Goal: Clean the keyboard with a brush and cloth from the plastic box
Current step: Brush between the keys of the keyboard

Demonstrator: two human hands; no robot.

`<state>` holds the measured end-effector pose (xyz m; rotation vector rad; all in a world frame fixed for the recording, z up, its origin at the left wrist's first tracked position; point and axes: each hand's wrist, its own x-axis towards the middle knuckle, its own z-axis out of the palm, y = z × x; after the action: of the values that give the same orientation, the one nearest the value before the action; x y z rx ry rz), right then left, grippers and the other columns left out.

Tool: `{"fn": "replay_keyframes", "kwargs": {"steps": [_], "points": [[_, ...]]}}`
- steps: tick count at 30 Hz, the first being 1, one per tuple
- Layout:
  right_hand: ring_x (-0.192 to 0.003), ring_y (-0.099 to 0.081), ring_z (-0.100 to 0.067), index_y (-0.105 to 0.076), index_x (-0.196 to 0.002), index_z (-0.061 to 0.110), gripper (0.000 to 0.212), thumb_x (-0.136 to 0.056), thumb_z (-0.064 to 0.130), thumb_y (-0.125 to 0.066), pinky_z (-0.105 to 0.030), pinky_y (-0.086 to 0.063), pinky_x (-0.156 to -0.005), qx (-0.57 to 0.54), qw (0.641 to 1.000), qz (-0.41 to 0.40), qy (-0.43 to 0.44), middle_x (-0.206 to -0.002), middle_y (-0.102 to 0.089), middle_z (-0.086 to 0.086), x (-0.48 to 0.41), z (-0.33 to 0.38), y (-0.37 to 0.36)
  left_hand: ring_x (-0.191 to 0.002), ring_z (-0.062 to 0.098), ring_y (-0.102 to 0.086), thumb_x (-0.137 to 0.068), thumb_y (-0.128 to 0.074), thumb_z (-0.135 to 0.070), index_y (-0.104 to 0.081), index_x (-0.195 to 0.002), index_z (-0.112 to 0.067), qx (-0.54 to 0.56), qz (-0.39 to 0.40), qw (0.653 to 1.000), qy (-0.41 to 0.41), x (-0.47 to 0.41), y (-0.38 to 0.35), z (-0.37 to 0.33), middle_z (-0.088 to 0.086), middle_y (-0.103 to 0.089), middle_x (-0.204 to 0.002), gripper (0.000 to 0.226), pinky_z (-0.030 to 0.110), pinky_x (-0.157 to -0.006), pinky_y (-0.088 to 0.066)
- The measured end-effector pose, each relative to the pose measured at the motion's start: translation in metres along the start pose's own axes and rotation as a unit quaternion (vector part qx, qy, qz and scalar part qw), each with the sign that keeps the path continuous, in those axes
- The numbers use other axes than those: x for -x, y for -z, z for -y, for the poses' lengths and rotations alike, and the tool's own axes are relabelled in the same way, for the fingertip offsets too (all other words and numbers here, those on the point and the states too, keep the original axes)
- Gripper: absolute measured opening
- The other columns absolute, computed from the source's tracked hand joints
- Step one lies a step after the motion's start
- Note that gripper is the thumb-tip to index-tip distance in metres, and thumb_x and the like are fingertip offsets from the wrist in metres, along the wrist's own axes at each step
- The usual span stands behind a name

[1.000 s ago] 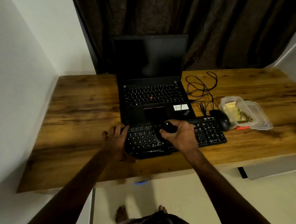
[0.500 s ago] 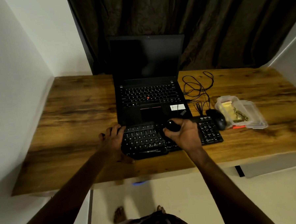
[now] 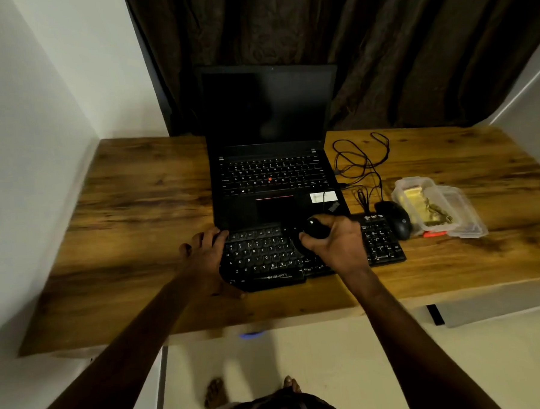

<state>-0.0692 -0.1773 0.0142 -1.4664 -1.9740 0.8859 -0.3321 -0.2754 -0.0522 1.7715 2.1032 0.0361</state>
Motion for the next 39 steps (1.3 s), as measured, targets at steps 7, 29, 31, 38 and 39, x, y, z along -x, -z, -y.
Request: {"fn": "replay_keyframes", "kwargs": {"steps": [7, 29, 31, 38, 39], "points": [[-0.075, -0.067, -0.002, -0.076, -0.101, 0.017, 0.023, -0.081, 0.025, -0.082, -0.017, -0.056, -0.075, 0.049, 0.997, -0.053, -0.040, -0.087, -0.073, 0.011, -0.006, -0.020, 0.033, -0.140, 0.024, -0.016, -0.034, -0.078, -0.083, -0.010, -0.156, -0.023, 0.001, -0.003, 1.000, 0.006, 0.001, -0.001, -0.001, 0.000, -0.012, -0.156, 0.153, 0.053, -0.114, -0.019], [-0.072, -0.070, -0.006, -0.077, -0.098, 0.019, 0.021, -0.080, 0.028, -0.082, -0.020, -0.057, -0.067, 0.059, 0.995, -0.070, -0.028, -0.083, -0.076, 0.007, -0.013, -0.033, 0.034, -0.140, 0.026, -0.018, -0.034, -0.079, -0.083, -0.009, -0.156, -0.023, 0.004, -0.001, 1.000, 0.004, 0.001, 0.000, -0.001, 0.001, -0.011, -0.157, 0.152, 0.052, -0.113, -0.021], [-0.072, -0.069, -0.003, -0.077, -0.096, 0.019, 0.018, -0.080, 0.027, -0.081, -0.008, -0.049, -0.064, 0.063, 0.996, -0.061, -0.007, -0.082, -0.075, 0.008, -0.012, -0.028, 0.026, -0.140, 0.026, -0.018, -0.033, -0.077, -0.084, -0.009, -0.156, -0.024, 0.001, -0.002, 1.000, 0.007, 0.001, 0.000, 0.000, 0.000, -0.010, -0.157, 0.153, 0.052, -0.113, -0.022], [-0.065, -0.066, 0.000, -0.075, -0.082, 0.020, 0.008, -0.080, 0.021, -0.082, -0.007, -0.047, -0.058, -0.025, 1.000, 0.003, 0.007, -0.074, -0.073, 0.008, -0.004, -0.005, -0.006, -0.140, 0.026, -0.018, -0.031, -0.079, -0.083, -0.008, -0.156, -0.023, 0.009, 0.010, 1.000, 0.011, 0.001, 0.003, -0.002, 0.000, -0.009, -0.157, 0.155, 0.053, -0.114, -0.020], [-0.067, -0.067, 0.002, -0.076, -0.084, 0.019, 0.008, -0.080, 0.020, -0.083, -0.007, -0.048, -0.059, -0.038, 0.999, 0.004, 0.001, -0.076, -0.074, 0.008, -0.004, -0.005, -0.002, -0.140, 0.026, -0.018, -0.032, -0.079, -0.083, -0.009, -0.156, -0.023, 0.011, 0.010, 1.000, 0.010, 0.001, 0.003, -0.002, 0.000, -0.009, -0.157, 0.155, 0.053, -0.114, -0.020]]}}
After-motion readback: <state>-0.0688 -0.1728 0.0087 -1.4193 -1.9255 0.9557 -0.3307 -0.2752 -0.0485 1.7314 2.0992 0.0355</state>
